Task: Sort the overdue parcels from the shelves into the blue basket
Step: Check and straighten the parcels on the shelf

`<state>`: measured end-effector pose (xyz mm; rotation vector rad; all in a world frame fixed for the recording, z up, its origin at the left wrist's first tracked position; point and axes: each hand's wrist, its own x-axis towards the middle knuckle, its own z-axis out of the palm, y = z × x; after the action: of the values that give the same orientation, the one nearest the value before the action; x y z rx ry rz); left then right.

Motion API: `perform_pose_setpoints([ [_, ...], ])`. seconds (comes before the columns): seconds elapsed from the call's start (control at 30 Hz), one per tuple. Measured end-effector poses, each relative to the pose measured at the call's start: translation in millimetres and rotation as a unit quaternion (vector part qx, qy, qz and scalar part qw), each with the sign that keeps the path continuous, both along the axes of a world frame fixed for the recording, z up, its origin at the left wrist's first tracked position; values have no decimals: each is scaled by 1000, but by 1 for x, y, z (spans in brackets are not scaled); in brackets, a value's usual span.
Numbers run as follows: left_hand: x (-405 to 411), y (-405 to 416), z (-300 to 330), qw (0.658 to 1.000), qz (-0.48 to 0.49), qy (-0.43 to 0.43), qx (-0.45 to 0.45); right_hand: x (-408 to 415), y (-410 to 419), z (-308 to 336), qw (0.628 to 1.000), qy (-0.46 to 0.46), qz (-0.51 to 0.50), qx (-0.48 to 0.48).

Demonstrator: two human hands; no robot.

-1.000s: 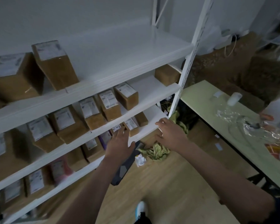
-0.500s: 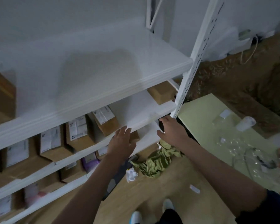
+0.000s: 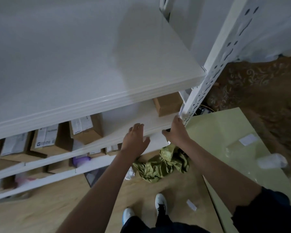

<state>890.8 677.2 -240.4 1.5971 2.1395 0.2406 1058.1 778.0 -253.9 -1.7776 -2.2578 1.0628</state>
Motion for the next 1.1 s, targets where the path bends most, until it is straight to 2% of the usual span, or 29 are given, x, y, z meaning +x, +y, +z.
perform_pose_setpoints([
  [0.2,6,42,-22,1000,19,-5,13,-7,36,-19,995,56,-79,-31],
  [0.4,-1,72,-31,999,33,-6,21,-14,49,-28,988,93,-119,-32],
  [0.67,-8,101,-33,1000,11,4,16,-18,67,-25,977,121,-158,-80],
  [0.83,-14,111,-30,1000,17,-5,22,-21,77,-14,988,88,-104,-70],
  [1.1,-24,108,-25,999,39,-11,12,-22,80,-2,999,9,30,19],
])
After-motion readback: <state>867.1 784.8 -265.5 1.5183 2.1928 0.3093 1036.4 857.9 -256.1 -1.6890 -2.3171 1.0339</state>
